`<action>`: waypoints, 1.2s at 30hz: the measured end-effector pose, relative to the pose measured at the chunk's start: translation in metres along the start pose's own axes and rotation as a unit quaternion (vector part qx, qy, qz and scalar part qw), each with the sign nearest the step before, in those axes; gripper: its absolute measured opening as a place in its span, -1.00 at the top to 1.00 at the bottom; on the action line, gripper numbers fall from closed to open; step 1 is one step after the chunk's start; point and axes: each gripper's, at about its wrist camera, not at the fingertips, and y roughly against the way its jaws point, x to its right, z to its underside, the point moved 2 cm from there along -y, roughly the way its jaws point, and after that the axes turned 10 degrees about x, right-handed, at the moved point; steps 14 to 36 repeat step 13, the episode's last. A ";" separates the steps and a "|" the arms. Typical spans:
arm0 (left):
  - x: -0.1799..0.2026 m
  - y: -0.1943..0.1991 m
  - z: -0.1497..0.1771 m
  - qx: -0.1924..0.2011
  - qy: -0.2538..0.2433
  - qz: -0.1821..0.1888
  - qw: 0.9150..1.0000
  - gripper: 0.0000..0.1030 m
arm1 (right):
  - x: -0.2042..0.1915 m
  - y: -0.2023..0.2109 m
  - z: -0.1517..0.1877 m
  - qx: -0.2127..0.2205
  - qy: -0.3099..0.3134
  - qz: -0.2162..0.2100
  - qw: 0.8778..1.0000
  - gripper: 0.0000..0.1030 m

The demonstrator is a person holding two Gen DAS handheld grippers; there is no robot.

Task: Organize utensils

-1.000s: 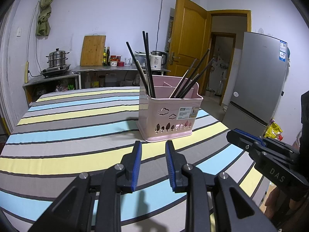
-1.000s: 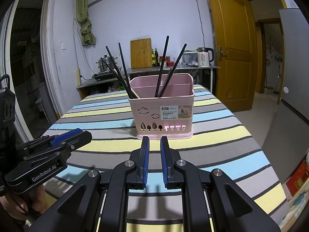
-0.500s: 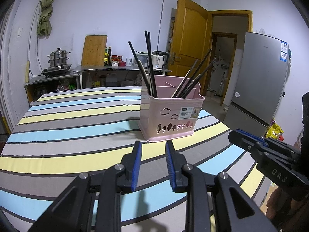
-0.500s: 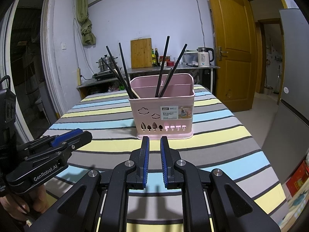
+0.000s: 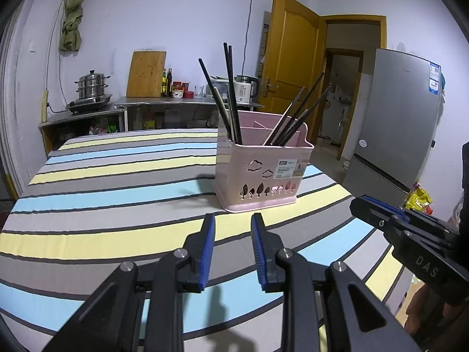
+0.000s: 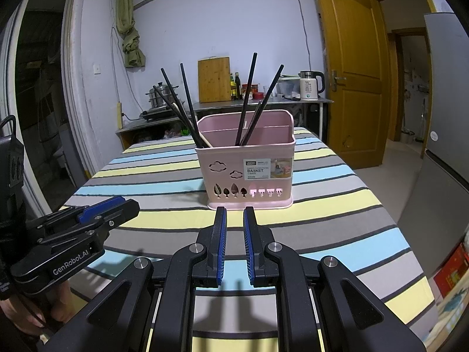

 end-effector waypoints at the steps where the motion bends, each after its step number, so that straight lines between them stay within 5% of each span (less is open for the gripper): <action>1: 0.000 0.000 0.000 -0.001 0.001 0.000 1.000 0.49 | 0.000 0.000 0.000 0.000 0.000 0.000 1.000 0.77; 36: 0.004 -0.002 0.002 -0.002 -0.005 -0.003 1.000 0.49 | 0.001 0.001 0.001 -0.001 0.001 0.001 1.000 0.77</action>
